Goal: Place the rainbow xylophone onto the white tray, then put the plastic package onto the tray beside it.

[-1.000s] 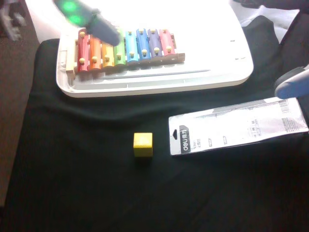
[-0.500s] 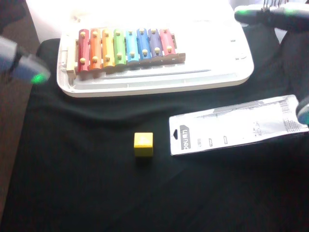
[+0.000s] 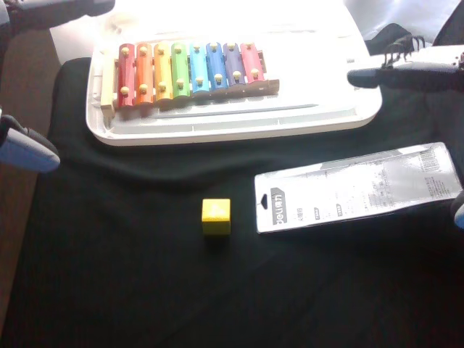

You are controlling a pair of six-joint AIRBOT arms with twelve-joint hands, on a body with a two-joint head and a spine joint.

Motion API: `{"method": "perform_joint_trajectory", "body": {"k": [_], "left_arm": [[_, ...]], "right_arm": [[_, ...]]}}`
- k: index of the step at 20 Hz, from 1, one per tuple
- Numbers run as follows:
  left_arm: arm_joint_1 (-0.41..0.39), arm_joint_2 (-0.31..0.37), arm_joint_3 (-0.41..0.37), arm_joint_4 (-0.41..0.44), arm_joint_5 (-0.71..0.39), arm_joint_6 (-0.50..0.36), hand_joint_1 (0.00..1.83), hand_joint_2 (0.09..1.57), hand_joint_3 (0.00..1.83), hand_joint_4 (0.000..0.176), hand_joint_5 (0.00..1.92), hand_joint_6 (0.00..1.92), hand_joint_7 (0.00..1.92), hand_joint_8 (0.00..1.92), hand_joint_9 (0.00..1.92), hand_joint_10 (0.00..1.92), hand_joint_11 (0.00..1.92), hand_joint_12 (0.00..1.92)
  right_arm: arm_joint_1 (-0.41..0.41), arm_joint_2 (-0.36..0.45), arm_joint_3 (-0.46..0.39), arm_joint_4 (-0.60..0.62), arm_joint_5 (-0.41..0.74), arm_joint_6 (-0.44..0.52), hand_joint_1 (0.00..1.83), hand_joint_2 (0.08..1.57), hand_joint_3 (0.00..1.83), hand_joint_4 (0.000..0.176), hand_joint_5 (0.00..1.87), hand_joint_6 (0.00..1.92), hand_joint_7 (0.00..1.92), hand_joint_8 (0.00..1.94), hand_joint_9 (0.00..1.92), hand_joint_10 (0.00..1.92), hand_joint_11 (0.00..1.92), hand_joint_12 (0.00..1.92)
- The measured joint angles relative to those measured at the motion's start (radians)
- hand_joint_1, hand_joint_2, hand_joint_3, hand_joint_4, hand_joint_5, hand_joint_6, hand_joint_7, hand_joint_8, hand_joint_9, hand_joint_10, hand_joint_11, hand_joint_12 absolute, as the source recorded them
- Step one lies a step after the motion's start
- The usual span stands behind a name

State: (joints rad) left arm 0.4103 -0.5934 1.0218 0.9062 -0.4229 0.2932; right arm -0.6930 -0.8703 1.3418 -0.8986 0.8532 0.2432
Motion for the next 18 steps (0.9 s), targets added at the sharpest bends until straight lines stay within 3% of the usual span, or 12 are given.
{"method": "perform_joint_trajectory", "body": {"k": [4,6,9,10,12,14,16,18], "left_arm": [[0.000,-0.001,-0.001,0.005,0.008,0.005,0.71,0.77,0.00,0.080,0.00,0.00,0.01,0.00,0.08,0.00,0.15,0.02],[0.005,-0.005,-0.001,0.007,0.015,0.006,0.72,0.78,0.00,0.074,0.00,0.00,0.00,0.00,0.07,0.00,0.16,0.02],[0.018,-0.021,-0.001,0.008,0.023,0.008,0.75,0.78,0.00,0.046,0.00,0.00,0.00,0.00,0.04,0.00,0.12,0.00],[0.020,-0.027,-0.001,0.013,0.024,0.013,0.76,0.78,0.00,0.078,0.00,0.00,0.00,0.00,0.03,0.00,0.11,0.00],[0.026,-0.031,-0.001,0.006,0.018,0.018,0.78,0.78,0.00,0.071,0.00,0.00,0.00,0.00,0.01,0.00,0.12,0.00],[0.048,-0.032,-0.001,0.000,0.013,0.019,0.81,0.77,0.00,0.103,0.00,0.00,0.00,0.00,0.00,0.00,0.11,0.00],[0.054,-0.043,0.001,0.003,0.019,0.026,0.77,0.77,0.00,0.094,0.00,0.00,0.00,0.00,0.01,0.00,0.14,0.01],[0.055,-0.059,0.005,-0.001,0.022,0.027,0.70,0.75,0.00,0.063,0.00,0.00,0.00,0.00,0.03,0.01,0.16,0.02]], "right_arm": [[0.000,-0.027,0.022,-0.051,-0.028,0.025,0.56,0.60,0.00,0.000,0.00,0.00,0.06,0.00,0.06,0.01,0.17,0.07],[0.003,-0.056,0.055,-0.082,-0.036,0.071,0.60,0.59,0.00,0.000,0.07,0.01,0.12,0.01,0.12,0.01,0.24,0.11],[0.007,-0.092,0.093,-0.138,-0.050,0.126,0.55,0.61,0.01,0.000,0.11,0.01,0.12,0.01,0.14,0.01,0.25,0.12],[0.012,-0.103,0.100,-0.161,-0.059,0.132,0.50,0.60,0.00,0.000,0.10,0.00,0.12,0.00,0.12,0.00,0.22,0.11],[0.080,-0.115,0.103,-0.284,-0.082,0.174,0.44,0.59,0.00,0.000,0.07,0.00,0.08,0.00,0.07,0.00,0.18,0.09],[0.143,-0.124,0.103,-0.362,-0.100,0.215,0.40,0.59,0.00,0.000,0.06,0.00,0.07,0.00,0.05,0.00,0.14,0.07],[0.160,-0.134,0.102,-0.409,-0.106,0.237,0.47,0.60,0.00,0.000,0.04,0.00,0.07,0.00,0.03,0.00,0.10,0.05],[0.159,-0.140,0.103,-0.483,-0.110,0.261,0.50,0.63,0.01,0.000,0.03,0.00,0.05,0.00,0.02,0.00,0.08,0.04]]}}
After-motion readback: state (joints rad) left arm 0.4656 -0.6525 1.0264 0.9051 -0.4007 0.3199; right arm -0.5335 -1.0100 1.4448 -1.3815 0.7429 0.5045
